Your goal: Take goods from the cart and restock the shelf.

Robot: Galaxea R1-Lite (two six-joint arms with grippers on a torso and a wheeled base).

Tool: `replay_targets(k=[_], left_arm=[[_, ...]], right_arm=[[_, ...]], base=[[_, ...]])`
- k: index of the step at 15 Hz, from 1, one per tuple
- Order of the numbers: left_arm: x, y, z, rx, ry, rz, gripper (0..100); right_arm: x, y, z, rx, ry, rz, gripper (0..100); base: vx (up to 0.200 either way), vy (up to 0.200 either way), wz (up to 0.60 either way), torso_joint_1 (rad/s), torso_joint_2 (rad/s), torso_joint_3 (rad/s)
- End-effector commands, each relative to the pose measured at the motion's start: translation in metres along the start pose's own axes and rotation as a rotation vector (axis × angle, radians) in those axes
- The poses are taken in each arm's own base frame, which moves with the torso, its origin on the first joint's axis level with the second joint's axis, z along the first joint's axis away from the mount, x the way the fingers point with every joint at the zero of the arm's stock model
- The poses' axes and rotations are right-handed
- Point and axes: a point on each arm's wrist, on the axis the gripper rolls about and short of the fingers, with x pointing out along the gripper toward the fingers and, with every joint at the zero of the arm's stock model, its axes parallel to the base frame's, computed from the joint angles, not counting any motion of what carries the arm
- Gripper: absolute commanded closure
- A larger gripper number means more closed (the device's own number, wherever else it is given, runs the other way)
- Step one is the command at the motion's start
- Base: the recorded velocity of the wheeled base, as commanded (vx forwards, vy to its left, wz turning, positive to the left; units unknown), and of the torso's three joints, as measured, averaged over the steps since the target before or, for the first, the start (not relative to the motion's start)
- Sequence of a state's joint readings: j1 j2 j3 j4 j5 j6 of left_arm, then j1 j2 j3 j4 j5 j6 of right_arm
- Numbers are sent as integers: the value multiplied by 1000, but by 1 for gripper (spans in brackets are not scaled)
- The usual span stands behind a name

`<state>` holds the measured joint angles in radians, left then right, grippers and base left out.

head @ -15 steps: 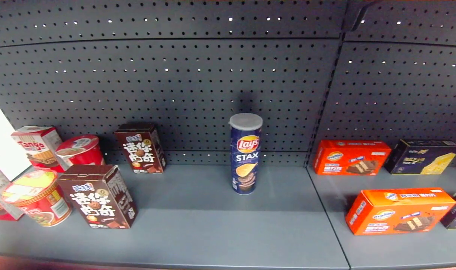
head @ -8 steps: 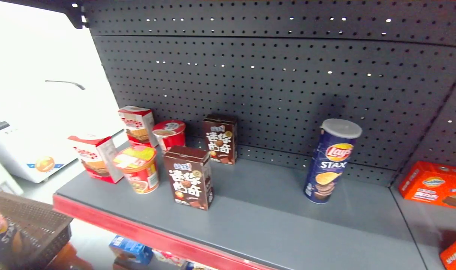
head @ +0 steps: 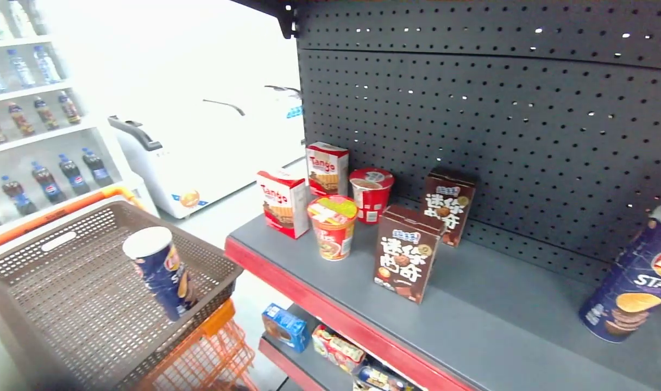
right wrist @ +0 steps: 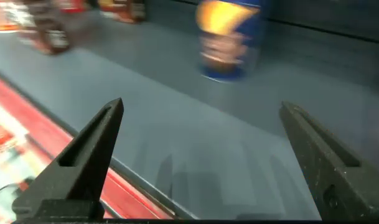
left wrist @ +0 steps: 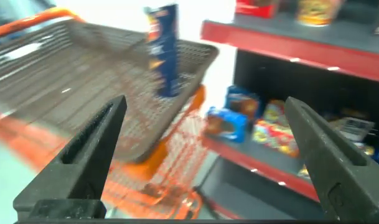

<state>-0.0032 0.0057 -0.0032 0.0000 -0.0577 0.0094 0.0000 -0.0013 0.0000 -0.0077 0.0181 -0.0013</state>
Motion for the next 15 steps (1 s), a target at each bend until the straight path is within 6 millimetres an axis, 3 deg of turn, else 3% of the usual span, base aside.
replay_targets(k=[1,3,15], left_arm=[[0,0,0,0,2,-1,0],[0,0,0,0,2,-1,0],[0,0,0,3,1,3,0]], right_arm=[[0,0,0,0,1,0,0],[0,0,0,0,1,0,0],[0,0,0,4,1,2,0]], base=[[0,0,600,2,2,7],[0,0,600,5,2,5],[0,0,0,0,0,0]])
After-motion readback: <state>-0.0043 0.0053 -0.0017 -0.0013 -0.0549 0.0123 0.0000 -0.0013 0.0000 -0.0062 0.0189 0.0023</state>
